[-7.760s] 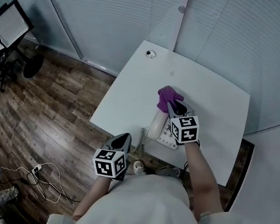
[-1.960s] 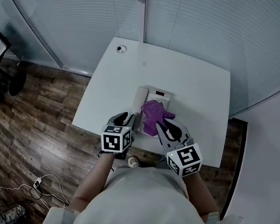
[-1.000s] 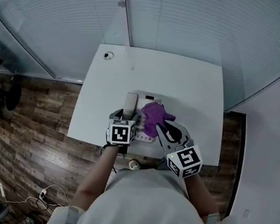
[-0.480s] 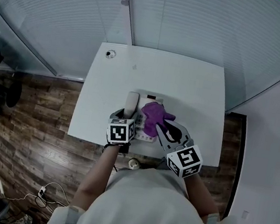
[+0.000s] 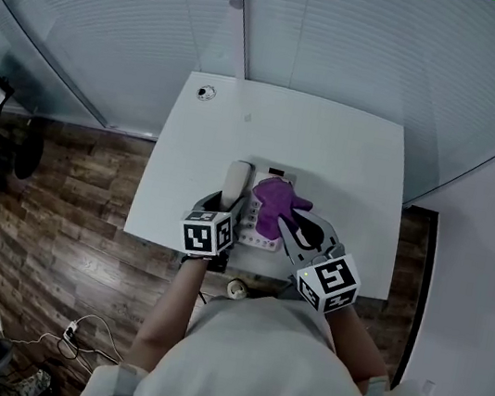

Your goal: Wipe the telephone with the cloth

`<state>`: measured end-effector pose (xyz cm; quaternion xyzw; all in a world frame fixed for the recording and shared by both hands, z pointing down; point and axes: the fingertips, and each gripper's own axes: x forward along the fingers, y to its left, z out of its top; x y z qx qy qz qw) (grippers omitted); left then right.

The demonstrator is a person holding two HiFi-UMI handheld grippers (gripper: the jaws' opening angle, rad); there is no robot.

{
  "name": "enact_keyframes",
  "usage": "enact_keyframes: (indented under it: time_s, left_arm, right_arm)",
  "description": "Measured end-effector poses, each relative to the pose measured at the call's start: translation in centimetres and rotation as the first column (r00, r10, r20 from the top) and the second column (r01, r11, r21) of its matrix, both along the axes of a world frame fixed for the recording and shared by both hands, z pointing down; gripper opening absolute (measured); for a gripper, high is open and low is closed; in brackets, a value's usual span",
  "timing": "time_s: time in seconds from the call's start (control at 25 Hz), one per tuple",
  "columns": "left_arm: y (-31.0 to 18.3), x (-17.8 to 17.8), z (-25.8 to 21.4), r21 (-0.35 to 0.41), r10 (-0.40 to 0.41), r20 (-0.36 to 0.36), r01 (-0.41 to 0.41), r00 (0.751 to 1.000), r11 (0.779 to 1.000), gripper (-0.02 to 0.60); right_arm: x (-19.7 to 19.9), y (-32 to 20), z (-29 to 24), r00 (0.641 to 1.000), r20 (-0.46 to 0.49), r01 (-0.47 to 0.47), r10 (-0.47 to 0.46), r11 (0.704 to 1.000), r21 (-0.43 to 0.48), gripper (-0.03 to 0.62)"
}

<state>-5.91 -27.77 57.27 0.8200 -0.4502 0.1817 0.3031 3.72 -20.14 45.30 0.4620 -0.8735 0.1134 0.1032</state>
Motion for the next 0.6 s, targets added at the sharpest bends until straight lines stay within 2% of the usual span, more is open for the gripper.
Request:
enact_keyframes:
  time_s: [0.32,0.6]
  left_arm:
    - [0.7,-1.8,-2.1,0.035,-0.027,-0.105,0.030,0.994,0.999,0.224]
    - [1.7,-3.3,-3.9,0.035,-0.051,-0.263,0.063,0.964,0.997,0.224]
  right_arm:
    - [-1.1,-0.2,-0.3,0.999,-0.009,0.035,-0.035,0.999,0.009,0.080]
    - [-2.0,-0.7,-0.9,0.998,-0.009,0.062,-0.062,0.998,0.026,0.080]
